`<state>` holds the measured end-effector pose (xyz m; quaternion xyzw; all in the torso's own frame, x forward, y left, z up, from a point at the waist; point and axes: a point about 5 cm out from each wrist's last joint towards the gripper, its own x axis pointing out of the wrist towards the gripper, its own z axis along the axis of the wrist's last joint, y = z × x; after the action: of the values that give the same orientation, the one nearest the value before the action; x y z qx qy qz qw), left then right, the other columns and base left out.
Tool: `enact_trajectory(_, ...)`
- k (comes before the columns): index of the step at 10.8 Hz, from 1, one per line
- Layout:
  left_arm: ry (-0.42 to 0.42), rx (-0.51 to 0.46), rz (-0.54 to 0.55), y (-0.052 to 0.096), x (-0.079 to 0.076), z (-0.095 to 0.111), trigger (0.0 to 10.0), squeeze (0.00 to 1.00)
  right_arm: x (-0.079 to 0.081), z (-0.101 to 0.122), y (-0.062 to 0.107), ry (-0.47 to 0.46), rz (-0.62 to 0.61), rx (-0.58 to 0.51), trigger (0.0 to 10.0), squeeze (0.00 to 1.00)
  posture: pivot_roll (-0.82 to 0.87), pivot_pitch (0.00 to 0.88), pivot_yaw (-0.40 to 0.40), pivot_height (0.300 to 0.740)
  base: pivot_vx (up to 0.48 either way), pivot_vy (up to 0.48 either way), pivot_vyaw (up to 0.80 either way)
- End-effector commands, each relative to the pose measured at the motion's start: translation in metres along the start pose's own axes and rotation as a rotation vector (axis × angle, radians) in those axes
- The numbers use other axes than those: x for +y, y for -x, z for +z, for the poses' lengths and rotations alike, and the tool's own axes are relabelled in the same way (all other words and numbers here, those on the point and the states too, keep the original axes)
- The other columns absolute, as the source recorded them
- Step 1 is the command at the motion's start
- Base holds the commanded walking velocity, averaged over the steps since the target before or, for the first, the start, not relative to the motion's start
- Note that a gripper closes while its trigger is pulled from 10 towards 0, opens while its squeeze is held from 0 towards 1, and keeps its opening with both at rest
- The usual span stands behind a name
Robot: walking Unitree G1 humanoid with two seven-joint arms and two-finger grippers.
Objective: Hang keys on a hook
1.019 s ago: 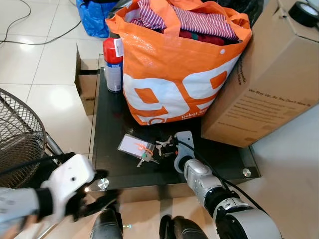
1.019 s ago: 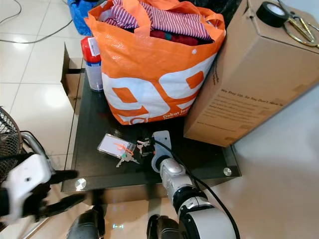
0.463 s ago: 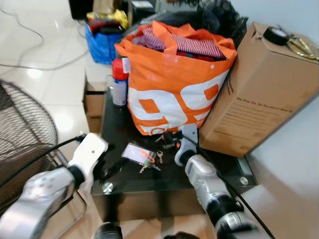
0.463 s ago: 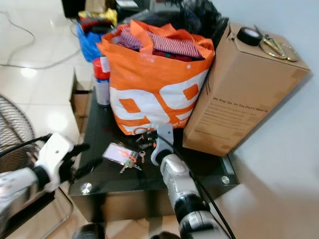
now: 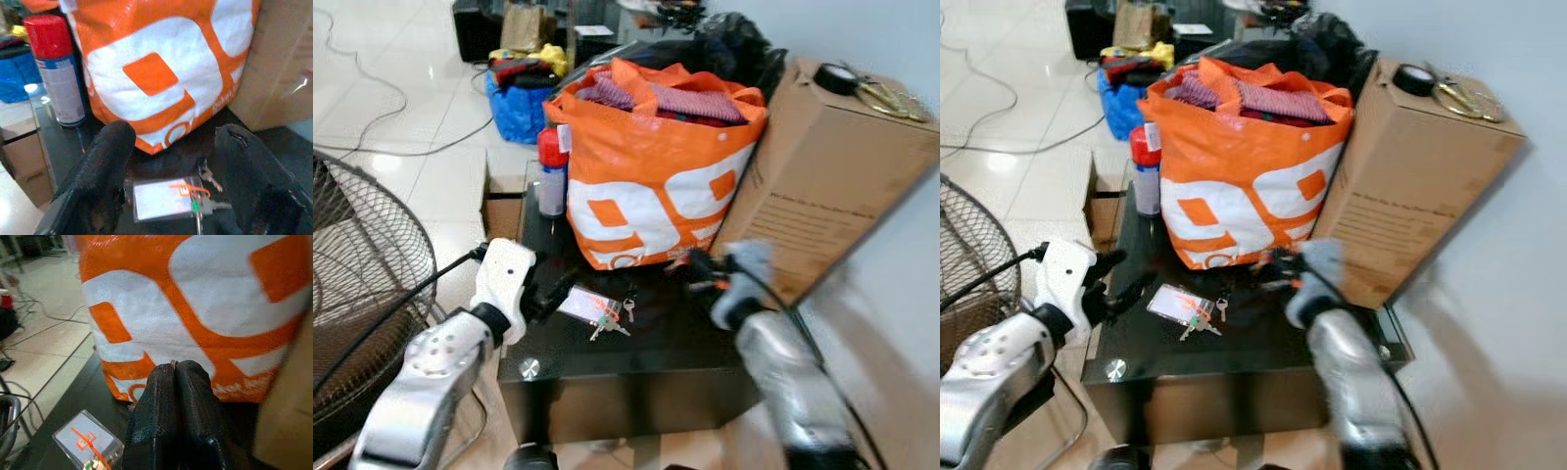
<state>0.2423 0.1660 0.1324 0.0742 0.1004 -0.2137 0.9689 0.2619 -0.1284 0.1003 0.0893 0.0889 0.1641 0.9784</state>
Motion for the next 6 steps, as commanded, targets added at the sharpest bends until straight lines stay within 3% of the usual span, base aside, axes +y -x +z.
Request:
enact_trajectory(1, -0.01, -0.019, 0.043, -0.003, 0.001, 0.004, 10.0, 0.0, -0.004, 0.015, 0.01, 0.007, -0.045, -0.033, 0.0, 0.0, 0.05, 0.0, -0.115, 0.74, 0.0, 0.0, 0.0)
enact_trajectory(2, -0.017, -0.047, 0.071, -0.005, 0.0, 0.003, 10.0, 0.0, -0.008, 0.018, 0.019, -0.004, -0.105, -0.036, 0.0, 0.0, 0.02, 0.0, -0.101, 0.74, 0.0, 0.0, 0.0)
enact_trajectory(3, 0.022, -0.075, 0.091, -0.009, -0.003, 0.003, 10.0, 0.0, -0.013, 0.014, 0.025, -0.028, -0.172, -0.009, 10.0, 0.0, 0.01, 0.0, -0.091, 0.74, 0.0, 0.0, 0.0)
enact_trajectory(5, -0.023, -0.078, 0.133, -0.018, -0.005, -0.001, 10.0, 0.0, -0.023, 0.006, 0.029, -0.018, -0.298, 0.058, 10.0, 0.0, -0.02, 0.0, -0.05, 0.74, 0.0, 0.0, 0.0)
enact_trajectory(6, -0.014, -0.068, 0.132, -0.018, -0.003, -0.003, 10.0, 0.0, -0.022, 0.006, 0.031, -0.016, -0.287, 0.075, 10.0, 0.0, -0.01, 0.0, -0.033, 0.74, 0.0, 0.0, 0.0)
